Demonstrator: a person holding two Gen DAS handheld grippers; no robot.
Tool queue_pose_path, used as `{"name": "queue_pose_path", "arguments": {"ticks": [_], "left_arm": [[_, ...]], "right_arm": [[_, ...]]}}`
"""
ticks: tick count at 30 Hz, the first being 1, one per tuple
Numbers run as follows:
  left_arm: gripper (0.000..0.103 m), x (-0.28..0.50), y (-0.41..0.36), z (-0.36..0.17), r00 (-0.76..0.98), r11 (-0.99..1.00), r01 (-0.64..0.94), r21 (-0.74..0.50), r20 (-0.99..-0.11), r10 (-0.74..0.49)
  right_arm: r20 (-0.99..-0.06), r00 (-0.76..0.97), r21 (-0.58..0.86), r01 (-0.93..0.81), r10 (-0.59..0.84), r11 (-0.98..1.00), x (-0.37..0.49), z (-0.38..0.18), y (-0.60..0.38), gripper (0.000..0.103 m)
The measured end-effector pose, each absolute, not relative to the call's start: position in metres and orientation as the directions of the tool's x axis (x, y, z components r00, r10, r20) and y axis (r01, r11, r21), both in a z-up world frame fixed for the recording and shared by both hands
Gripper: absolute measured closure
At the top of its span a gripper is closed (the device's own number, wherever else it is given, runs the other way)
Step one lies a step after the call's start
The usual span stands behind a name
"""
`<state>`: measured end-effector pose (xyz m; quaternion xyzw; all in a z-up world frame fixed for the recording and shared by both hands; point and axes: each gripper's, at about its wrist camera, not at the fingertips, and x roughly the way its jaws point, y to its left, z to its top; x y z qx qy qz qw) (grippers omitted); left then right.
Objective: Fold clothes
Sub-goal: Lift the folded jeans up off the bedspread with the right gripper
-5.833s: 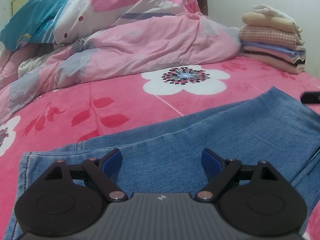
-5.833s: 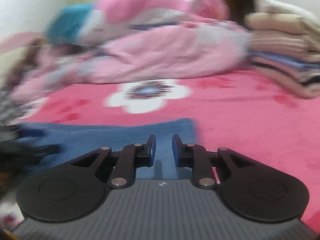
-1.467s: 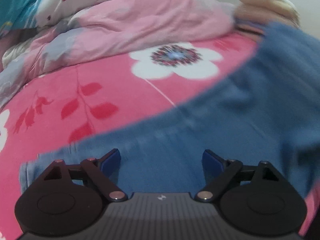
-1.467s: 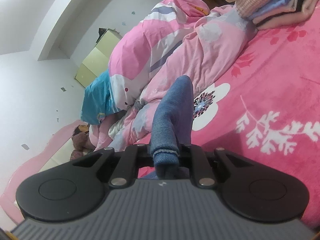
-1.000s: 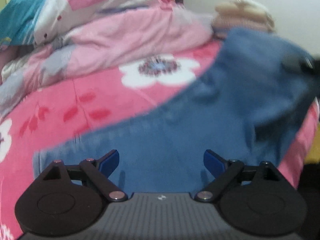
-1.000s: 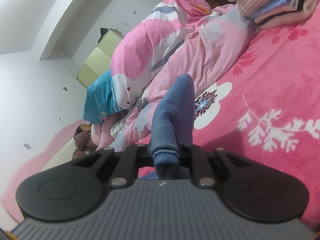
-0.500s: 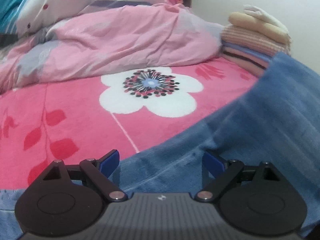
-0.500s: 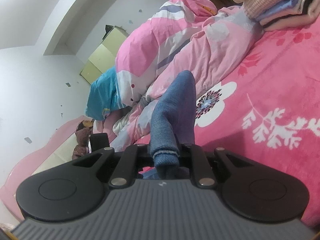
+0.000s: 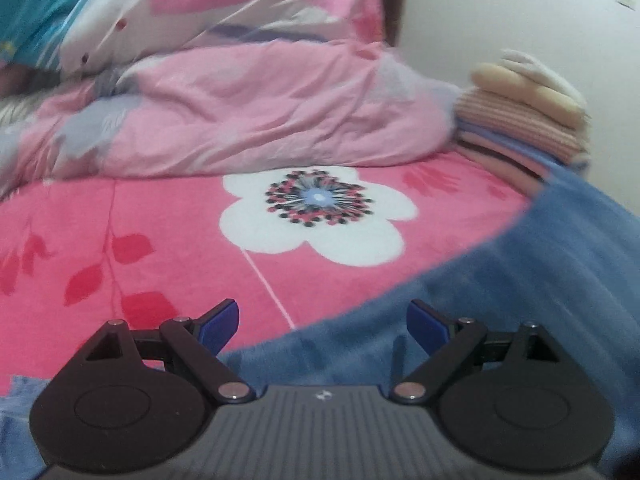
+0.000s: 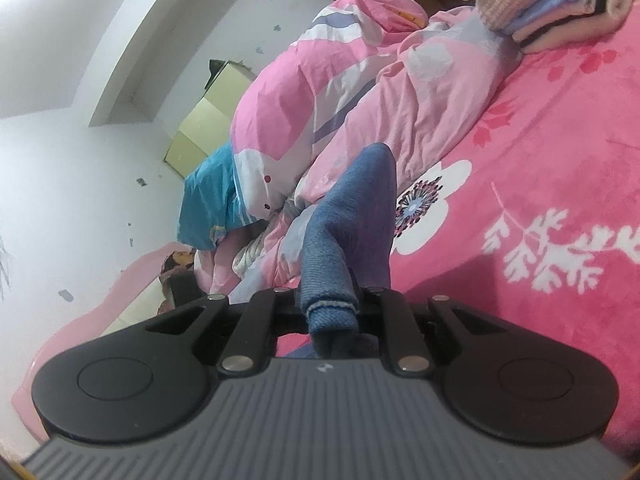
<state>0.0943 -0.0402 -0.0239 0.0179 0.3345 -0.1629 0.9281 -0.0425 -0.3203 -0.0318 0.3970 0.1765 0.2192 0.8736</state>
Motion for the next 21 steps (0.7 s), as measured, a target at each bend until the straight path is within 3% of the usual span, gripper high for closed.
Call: {"name": "queue_pose_path", "arguments": {"ticks": [10, 13, 16, 21], "left_arm": [[0.011, -0.003, -0.095, -0.046, 0.768, 0.811, 0.502, 0.301, -0.586, -0.258], [0.011, -0.027, -0.112, -0.054, 0.82, 0.745, 0.5, 0.441, -0.519, -0.242], [0.011, -0.043, -0.115, -0.056, 0.838, 0.7, 0.506, 0.504, -0.477, -0.263], [0.011, -0.043, -0.087, -0.044, 0.829, 0.771, 0.484, 0.413, -0.499, -0.253]], "right_arm": [[-0.133, 0.844, 0.785, -0.231, 0.52, 0.575, -0.042, -0.038, -0.323, 0.091], [-0.142, 0.847, 0.784, -0.219, 0.512, 0.58, -0.042, -0.038, -0.322, 0.091], [-0.149, 0.85, 0.781, -0.212, 0.505, 0.587, -0.042, -0.039, -0.32, 0.091], [-0.164, 0.852, 0.768, -0.206, 0.497, 0.607, -0.045, -0.035, -0.316, 0.091]]}}
